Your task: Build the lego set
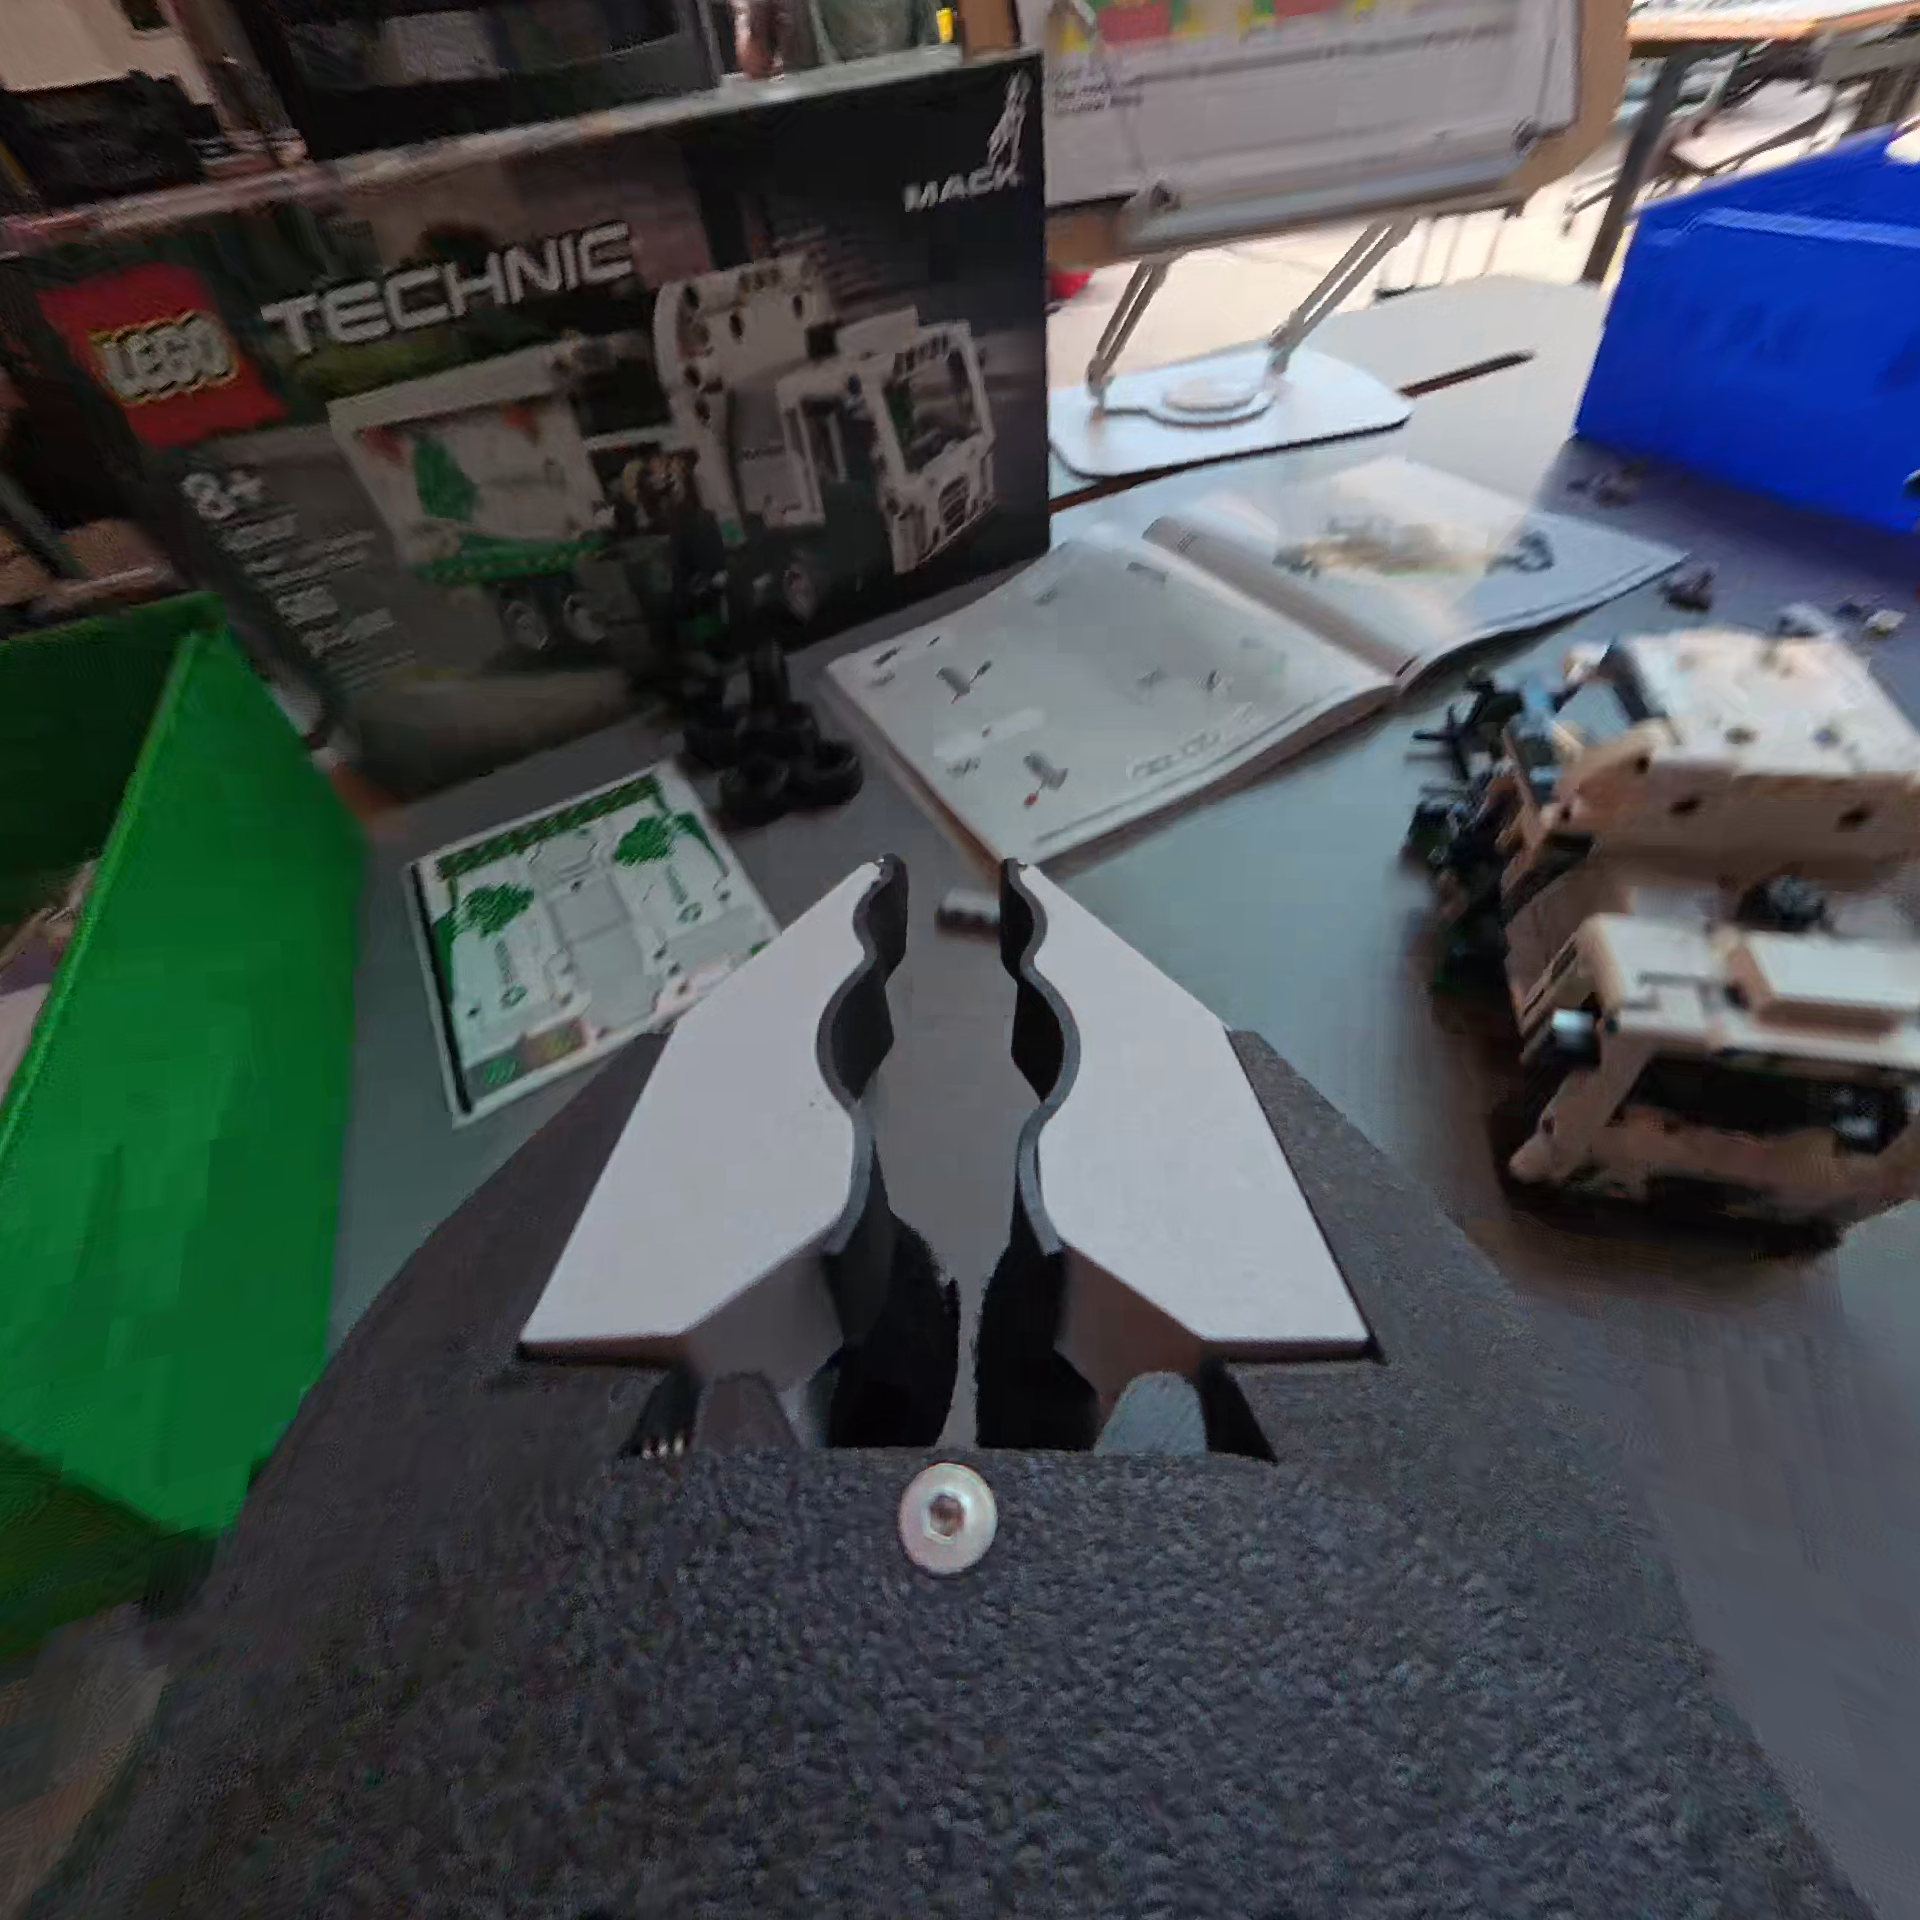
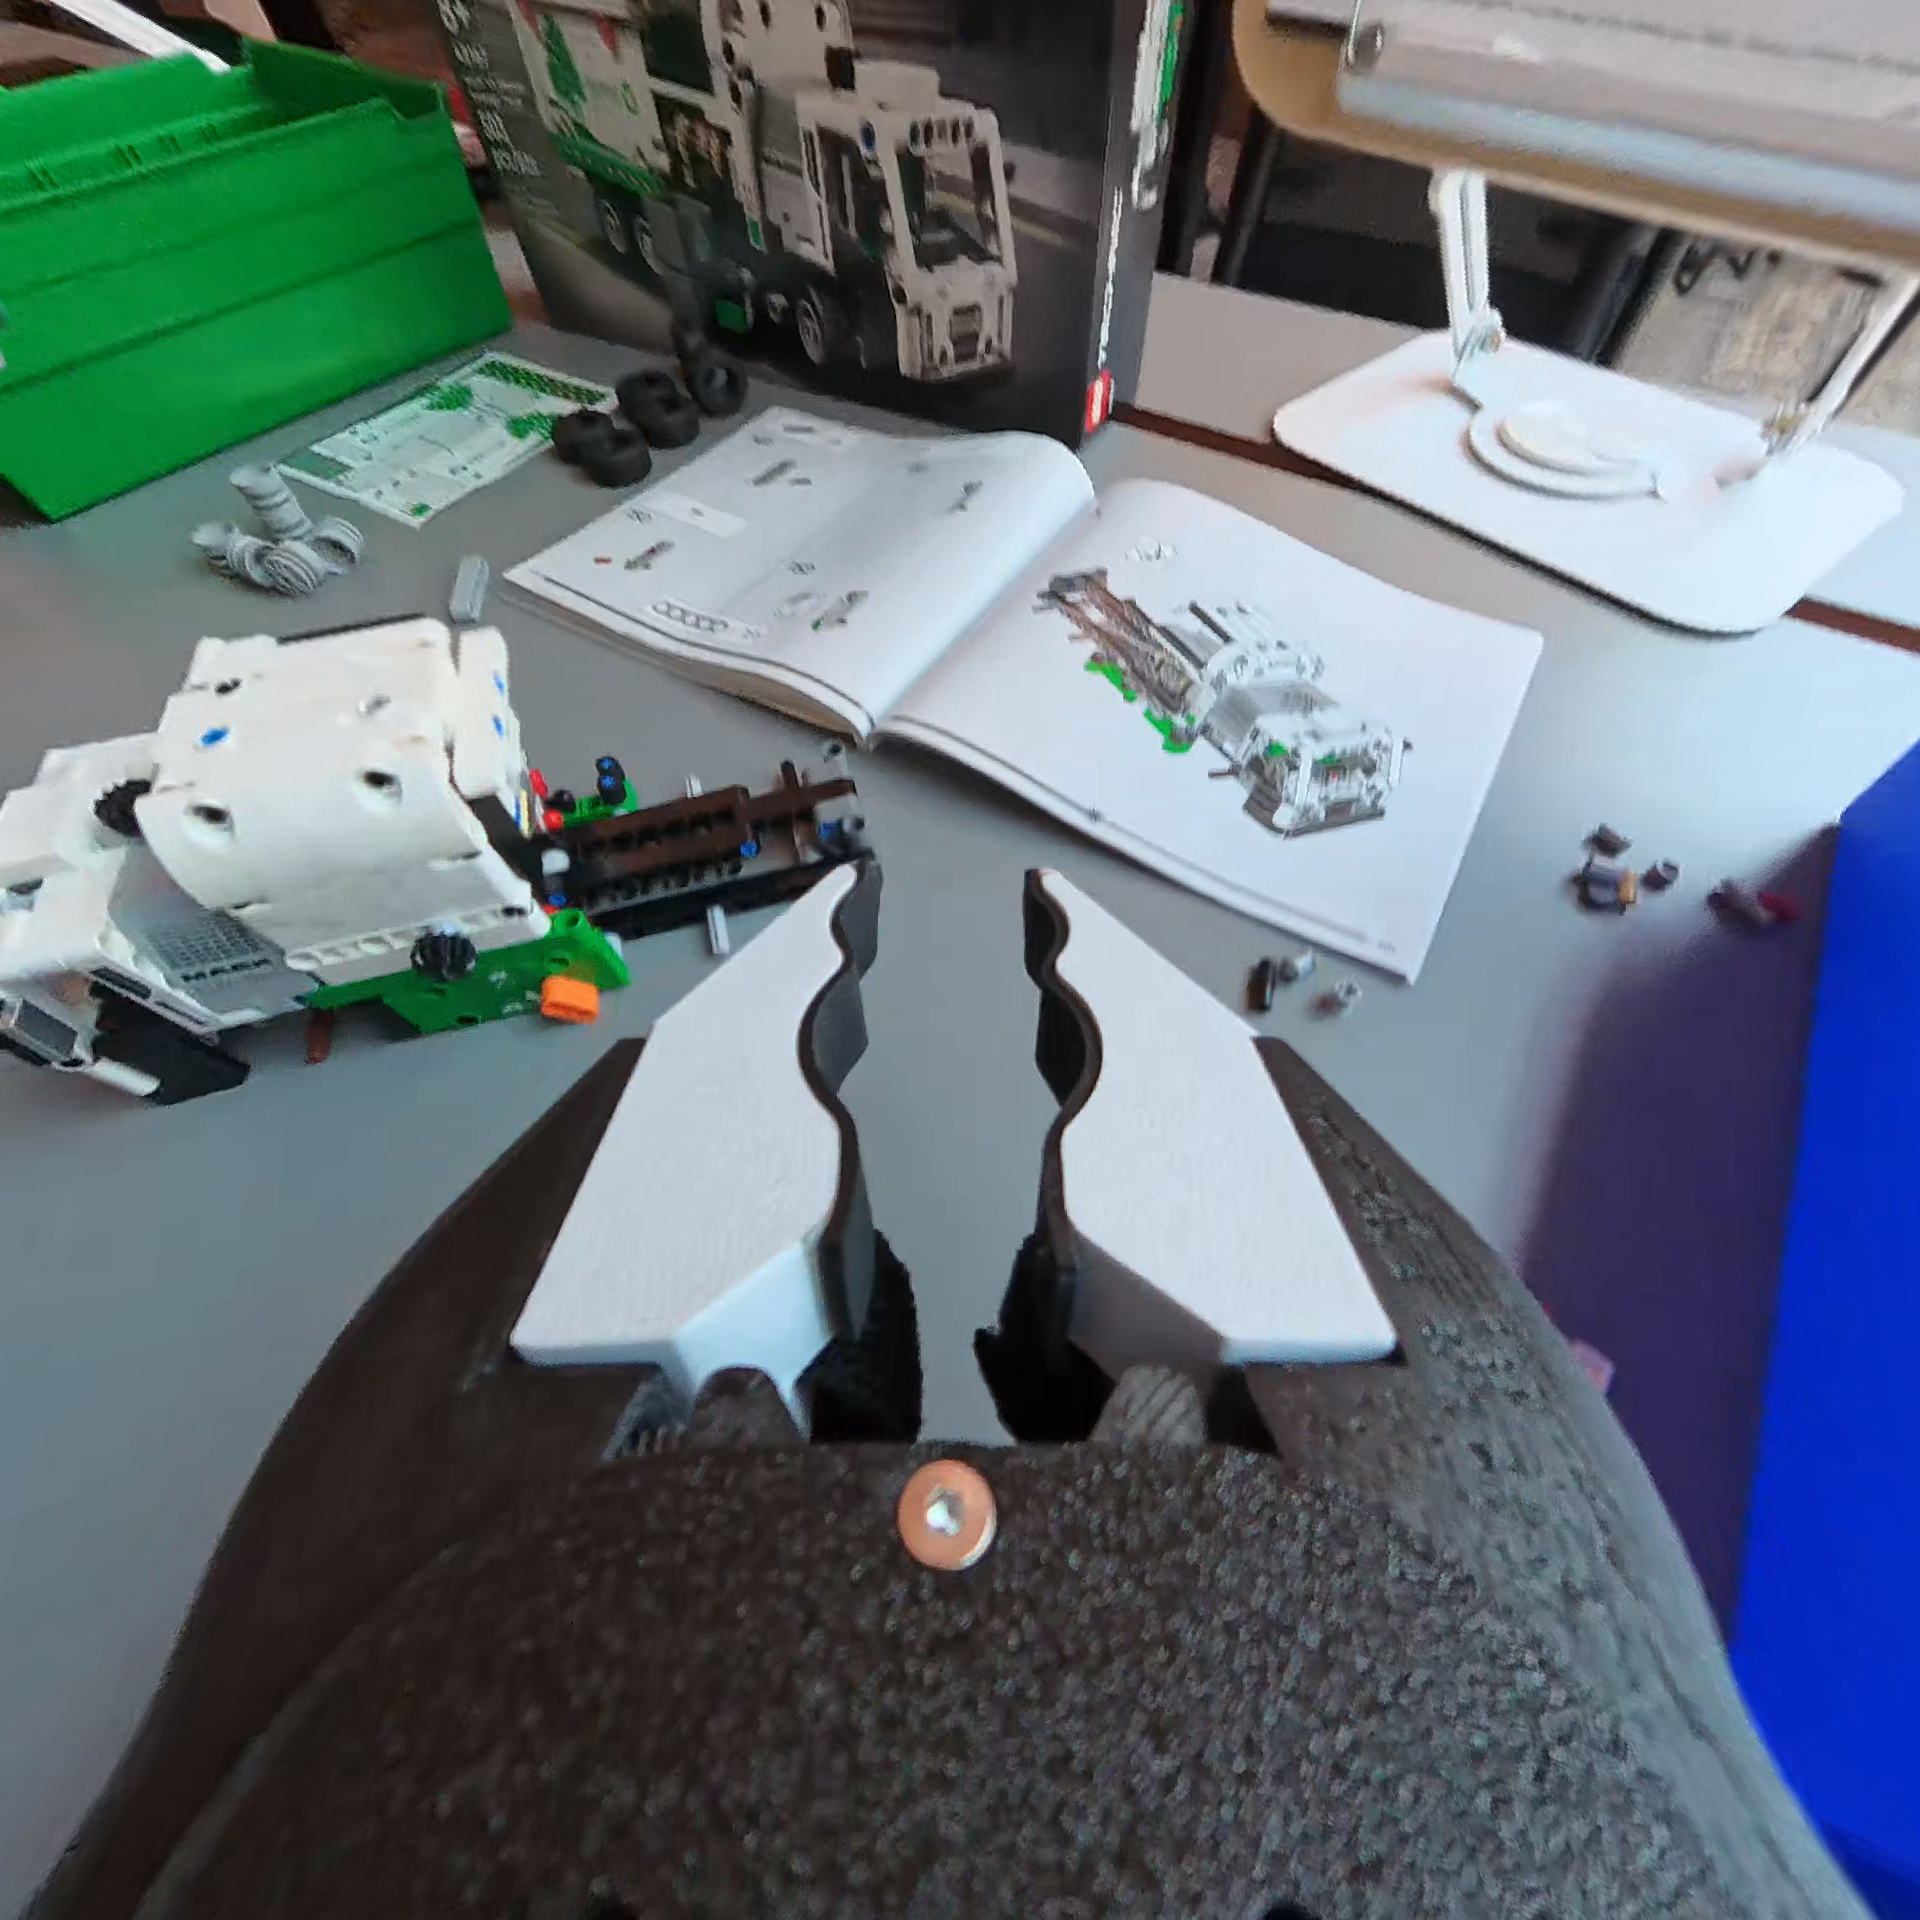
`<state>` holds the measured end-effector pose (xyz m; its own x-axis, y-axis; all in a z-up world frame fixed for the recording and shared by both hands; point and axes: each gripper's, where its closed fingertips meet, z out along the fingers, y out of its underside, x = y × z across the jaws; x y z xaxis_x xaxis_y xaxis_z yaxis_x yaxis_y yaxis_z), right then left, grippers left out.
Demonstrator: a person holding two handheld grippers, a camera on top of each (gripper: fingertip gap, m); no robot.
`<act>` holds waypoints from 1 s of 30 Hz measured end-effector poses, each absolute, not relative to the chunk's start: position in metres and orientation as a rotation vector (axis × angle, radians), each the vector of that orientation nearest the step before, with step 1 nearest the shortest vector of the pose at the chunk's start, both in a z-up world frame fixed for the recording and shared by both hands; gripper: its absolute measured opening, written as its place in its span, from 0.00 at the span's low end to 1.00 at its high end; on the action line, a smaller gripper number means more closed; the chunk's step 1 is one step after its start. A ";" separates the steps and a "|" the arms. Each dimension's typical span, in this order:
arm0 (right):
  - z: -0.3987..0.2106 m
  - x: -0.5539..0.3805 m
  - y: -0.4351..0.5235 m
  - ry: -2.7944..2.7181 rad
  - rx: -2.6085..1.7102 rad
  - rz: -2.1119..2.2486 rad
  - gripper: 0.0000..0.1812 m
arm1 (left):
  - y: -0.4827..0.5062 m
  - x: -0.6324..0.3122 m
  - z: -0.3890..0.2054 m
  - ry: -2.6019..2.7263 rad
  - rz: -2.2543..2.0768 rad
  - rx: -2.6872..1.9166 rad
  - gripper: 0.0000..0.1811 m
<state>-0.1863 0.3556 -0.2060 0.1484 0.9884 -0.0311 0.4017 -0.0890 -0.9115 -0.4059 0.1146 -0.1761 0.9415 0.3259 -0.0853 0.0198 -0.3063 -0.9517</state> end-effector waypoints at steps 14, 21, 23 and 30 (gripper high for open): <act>-0.225 -0.192 0.296 -1.366 -1.713 1.142 0.17 | 0.050 -0.381 -0.234 -0.513 0.160 -1.987 0.09; -0.232 -0.188 0.289 -1.433 -1.683 1.023 0.16 | 0.077 -0.382 -0.248 -0.437 0.045 -2.111 0.15; -0.233 -0.187 0.285 -1.466 -1.696 1.080 0.13 | 0.099 -0.388 -0.252 -0.399 0.039 -2.167 0.17; -0.234 -0.179 0.290 -1.496 -1.669 1.095 0.14 | 0.167 -0.425 -0.276 -0.352 0.171 -2.316 0.26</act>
